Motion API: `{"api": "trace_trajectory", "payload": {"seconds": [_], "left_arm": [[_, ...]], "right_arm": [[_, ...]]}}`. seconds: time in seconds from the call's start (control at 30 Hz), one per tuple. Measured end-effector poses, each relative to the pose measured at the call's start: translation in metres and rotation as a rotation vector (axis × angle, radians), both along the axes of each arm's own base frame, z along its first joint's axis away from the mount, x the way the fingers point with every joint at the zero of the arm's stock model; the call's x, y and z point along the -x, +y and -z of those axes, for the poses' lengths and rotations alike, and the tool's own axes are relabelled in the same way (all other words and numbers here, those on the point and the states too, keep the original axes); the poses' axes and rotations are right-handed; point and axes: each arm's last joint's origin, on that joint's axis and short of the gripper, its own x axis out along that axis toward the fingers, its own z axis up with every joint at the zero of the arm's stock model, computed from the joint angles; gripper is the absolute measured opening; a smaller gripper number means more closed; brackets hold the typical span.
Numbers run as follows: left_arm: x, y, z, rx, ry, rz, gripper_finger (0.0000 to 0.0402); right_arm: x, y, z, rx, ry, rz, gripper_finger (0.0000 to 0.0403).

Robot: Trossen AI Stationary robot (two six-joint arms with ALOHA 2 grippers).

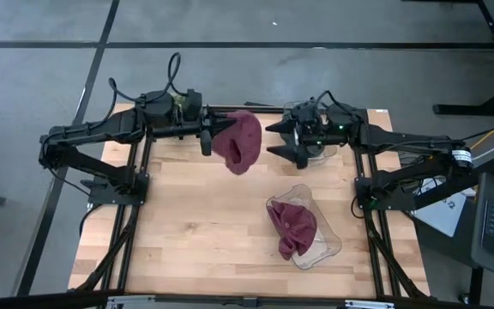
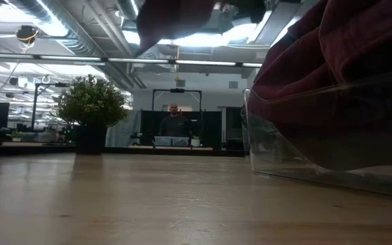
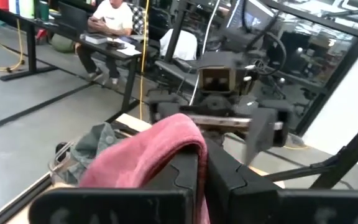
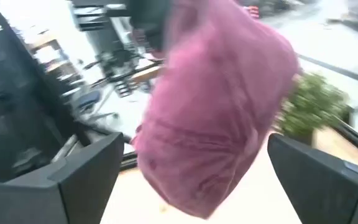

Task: Pick & Place hat
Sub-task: Put the red cap into the bottom transparent bin

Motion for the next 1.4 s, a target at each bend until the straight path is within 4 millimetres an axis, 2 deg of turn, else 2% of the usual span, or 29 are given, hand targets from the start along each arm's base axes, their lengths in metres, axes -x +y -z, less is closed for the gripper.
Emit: {"api": "trace_trajectory", "payload": {"seconds": [0.3,0.53,0.63,0.77,1.03,1.27,1.3,1.4], "left_arm": [[-0.001,0.001,0.001,-0.001,0.004,-0.026,0.0009],[-0.001,0.001,0.002,0.0,0.016,-0.026,0.0006],[-0.001,0.001,0.003,0.002,0.026,-0.026,0.001],[-0.001,0.001,0.003,0.003,0.026,-0.022,0.0012],[-0.008,0.001,0.008,0.007,0.044,-0.014,0.0012],[-0.014,0.002,0.014,0.036,0.076,-0.013,0.0027],[-0.014,0.002,0.015,0.035,0.089,-0.003,0.0032],[-0.014,0.002,0.016,0.019,0.099,0.009,0.0056]], "right_arm": [[-0.02,-0.011,0.021,-0.096,0.077,0.175,0.0393],[-0.022,-0.019,0.023,-0.102,0.068,0.218,0.0392],[-0.022,-0.02,0.023,-0.101,0.067,0.221,0.038],[-0.022,-0.022,0.024,-0.098,0.068,0.227,0.0326],[-0.027,-0.023,0.029,-0.102,0.082,0.227,0.0162],[-0.027,-0.025,0.029,-0.079,0.086,0.23,0.0039],[-0.027,-0.025,0.03,-0.073,0.089,0.229,0.0028],[-0.027,-0.025,0.03,-0.071,0.089,0.229,0.0027]]}}
